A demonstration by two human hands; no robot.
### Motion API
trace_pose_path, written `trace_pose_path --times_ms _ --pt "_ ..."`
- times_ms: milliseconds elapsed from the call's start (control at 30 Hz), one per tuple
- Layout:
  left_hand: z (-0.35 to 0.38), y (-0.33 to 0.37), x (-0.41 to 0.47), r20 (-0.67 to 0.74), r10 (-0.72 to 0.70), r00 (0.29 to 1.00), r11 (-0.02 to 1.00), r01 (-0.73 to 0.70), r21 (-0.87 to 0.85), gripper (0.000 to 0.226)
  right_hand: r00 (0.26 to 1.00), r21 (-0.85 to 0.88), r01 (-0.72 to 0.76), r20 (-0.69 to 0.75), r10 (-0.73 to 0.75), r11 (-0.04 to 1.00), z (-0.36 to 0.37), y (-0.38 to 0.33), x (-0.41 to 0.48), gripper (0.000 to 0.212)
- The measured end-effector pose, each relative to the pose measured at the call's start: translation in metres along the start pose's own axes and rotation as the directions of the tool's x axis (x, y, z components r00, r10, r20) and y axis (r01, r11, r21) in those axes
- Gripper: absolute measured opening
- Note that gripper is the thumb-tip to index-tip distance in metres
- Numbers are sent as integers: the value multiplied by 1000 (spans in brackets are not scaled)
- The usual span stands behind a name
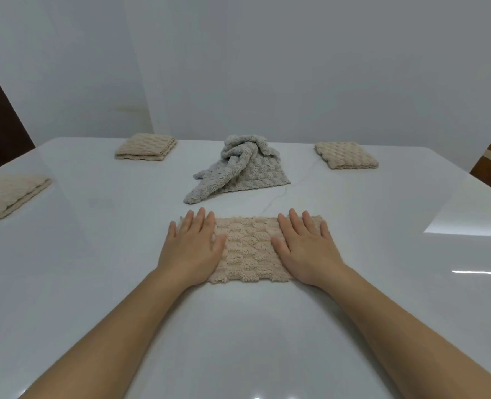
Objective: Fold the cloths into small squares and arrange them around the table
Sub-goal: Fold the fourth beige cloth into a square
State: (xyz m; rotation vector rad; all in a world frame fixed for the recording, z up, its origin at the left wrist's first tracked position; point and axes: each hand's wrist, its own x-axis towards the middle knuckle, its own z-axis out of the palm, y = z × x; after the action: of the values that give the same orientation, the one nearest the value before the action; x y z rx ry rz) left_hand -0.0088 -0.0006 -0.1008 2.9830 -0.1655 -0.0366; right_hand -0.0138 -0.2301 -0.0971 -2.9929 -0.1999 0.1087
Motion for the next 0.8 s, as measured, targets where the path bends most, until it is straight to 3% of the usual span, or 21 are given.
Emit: trace_pose_path --times_ms 267,367,533,800 --pt "-4 -18 -6 12 -76 997 997 76 5 61 997 -19 -73 0 73 997 -12 -10 0 65" --pt "-4 -18 -6 7 -82 997 997 82 14 62 995 -4 68 -76 -69 998 -16 -48 4 63" --pt "-4 -17 -7 6 -87 996 996 87 -4 62 983 23 186 6 -186 982 8 -84 6 60" --pt "-5 -19 -8 16 -84 996 996 83 31 62 999 15 -36 -2 36 999 -3 1 -1 59"
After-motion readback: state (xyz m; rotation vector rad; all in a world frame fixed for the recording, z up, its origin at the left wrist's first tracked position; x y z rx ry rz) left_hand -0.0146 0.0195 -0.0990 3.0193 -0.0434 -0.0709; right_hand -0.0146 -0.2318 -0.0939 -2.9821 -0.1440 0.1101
